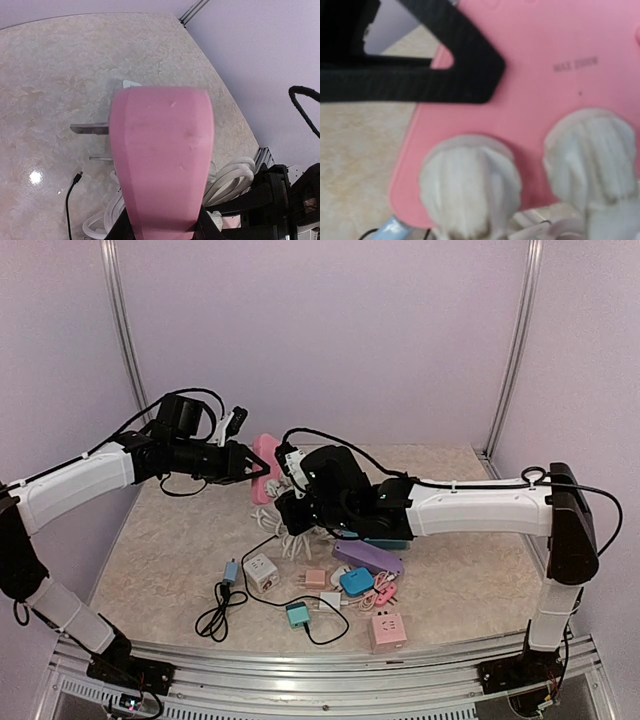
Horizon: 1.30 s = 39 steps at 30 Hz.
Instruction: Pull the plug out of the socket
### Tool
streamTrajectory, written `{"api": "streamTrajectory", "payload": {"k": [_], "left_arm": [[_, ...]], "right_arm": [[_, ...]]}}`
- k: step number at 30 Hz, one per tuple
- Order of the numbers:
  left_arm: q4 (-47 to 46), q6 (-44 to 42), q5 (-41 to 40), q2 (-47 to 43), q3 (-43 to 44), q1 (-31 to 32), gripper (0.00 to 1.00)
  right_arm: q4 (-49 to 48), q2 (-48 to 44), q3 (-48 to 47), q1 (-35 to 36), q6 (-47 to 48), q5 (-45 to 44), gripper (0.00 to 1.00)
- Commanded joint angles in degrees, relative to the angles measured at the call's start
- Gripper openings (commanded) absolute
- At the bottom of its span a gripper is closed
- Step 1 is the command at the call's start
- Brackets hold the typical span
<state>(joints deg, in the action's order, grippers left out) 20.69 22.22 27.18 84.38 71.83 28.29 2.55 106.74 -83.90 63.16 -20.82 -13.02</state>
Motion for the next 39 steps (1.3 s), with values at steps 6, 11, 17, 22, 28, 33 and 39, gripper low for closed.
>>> {"api": "streamTrajectory", "payload": {"k": [6,11,17,22,28,33,39], "left_arm": [[-6.87,-0.81,2.9,-3.51,-0.54,-0.86,0.0],[-9.57,-0.95,5.84,-4.26,-2.39,-0.8,0.0],[-10.12,-1.26,6.42,-4.82,-2.92,-0.52,0.0],[-10.28,-1.13,5.91,-5.77,-3.19,-0.43,0.0],[-8.54,-0.7,2.44,-5.85,-2.84,-0.51,0.0],[-8.55,-0.6,2.79,-5.72,-2.75,-0.56,0.0],[-8.52,-0.38,3.18,-5.68,-2.69,-0.7,0.0]], "right_arm": [[-4.81,-2.76,1.85,1.27,-0.67,-0.82,0.0],[-12.83,-7.26,9.75,-1.02,-3.7,6.79,0.0],[-18.2,-10.15,14.51,-4.12,-6.55,12.76,0.0],[-15.51,-9.87,13.36,-4.22,-5.71,12.76,0.0],[-7.55,-8.79,9.32,-2.0,-1.76,5.23,0.0],[-4.94,-7.5,7.75,-0.72,-0.43,1.31,0.0],[-4.9,-5.83,7.08,0.03,0.06,-0.58,0.0]]}}
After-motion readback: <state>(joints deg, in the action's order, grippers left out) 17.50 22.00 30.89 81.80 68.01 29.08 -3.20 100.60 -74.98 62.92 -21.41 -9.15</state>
